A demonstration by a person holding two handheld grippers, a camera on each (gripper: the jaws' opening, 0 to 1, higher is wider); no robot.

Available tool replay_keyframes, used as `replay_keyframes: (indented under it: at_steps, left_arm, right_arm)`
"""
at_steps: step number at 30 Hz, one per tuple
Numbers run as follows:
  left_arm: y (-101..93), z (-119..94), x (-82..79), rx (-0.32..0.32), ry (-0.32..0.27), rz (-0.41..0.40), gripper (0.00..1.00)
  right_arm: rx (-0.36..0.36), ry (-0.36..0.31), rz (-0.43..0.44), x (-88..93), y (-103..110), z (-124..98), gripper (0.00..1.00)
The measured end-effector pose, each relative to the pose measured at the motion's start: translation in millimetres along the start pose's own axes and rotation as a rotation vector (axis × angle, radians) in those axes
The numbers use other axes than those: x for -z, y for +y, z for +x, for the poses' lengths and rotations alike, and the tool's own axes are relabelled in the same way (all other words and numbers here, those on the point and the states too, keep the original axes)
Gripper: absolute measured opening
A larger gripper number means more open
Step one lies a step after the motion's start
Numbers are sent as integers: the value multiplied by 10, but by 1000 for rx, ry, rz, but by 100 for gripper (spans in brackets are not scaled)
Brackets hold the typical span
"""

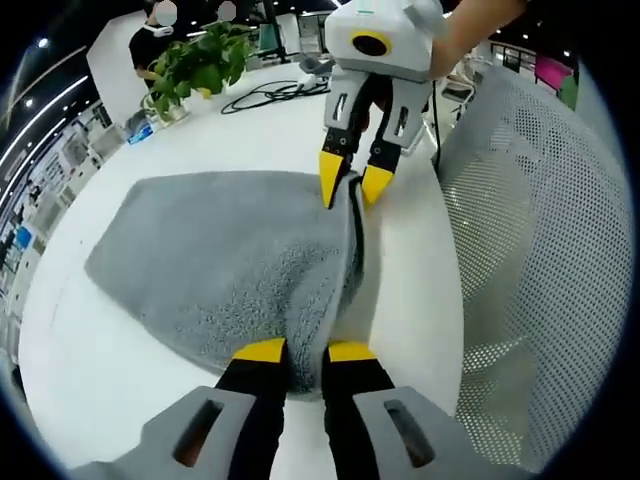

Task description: Fold the towel on the table until its edges align and the towel forms a compact rectangular stack.

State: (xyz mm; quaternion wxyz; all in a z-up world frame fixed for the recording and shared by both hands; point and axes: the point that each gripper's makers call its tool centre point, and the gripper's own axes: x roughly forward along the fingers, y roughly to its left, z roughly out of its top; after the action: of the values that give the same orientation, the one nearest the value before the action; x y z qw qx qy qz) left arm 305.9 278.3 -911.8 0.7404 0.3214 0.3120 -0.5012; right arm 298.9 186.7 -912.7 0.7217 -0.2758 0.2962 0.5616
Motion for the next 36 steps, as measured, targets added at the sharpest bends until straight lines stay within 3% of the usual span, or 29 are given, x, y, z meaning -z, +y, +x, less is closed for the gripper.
replay_keyframes:
  at_steps: [6, 12, 17, 23, 30, 33, 34, 36]
  left_arm:
    - [6, -2, -10, -36, -11, -10, 12]
    - [10, 0, -7, -52, -10, -29, 12]
    - [-6, -4, -8, -73, -5, -57, 11]
    - [-110, -44, 17, -59, 3, -48, 12]
    - [-349, -143, 50, 35, 43, -41, 12]
    - [-511, -188, 73, 127, 73, -61, 12]
    - [-604, -221, 83, 186, 87, -79, 12]
    - [-681, -240, 92, 222, 80, -89, 12]
  right_arm:
    - [37, 0, 0, 0, 5, 4, 8]
    - [100, -32, 115, -8, -20, 4, 8]
    - [157, -28, 149, -9, 0, 7, 8]
    - [151, -19, 171, -3, 110, -16, 8]
    - [22, 34, 302, 12, 369, -70, 8]
    - [-34, 58, 332, 31, 483, -95, 7]
    - [-67, 59, 339, 33, 544, -105, 7]
    - [-97, 56, 364, 46, 614, -136, 7]
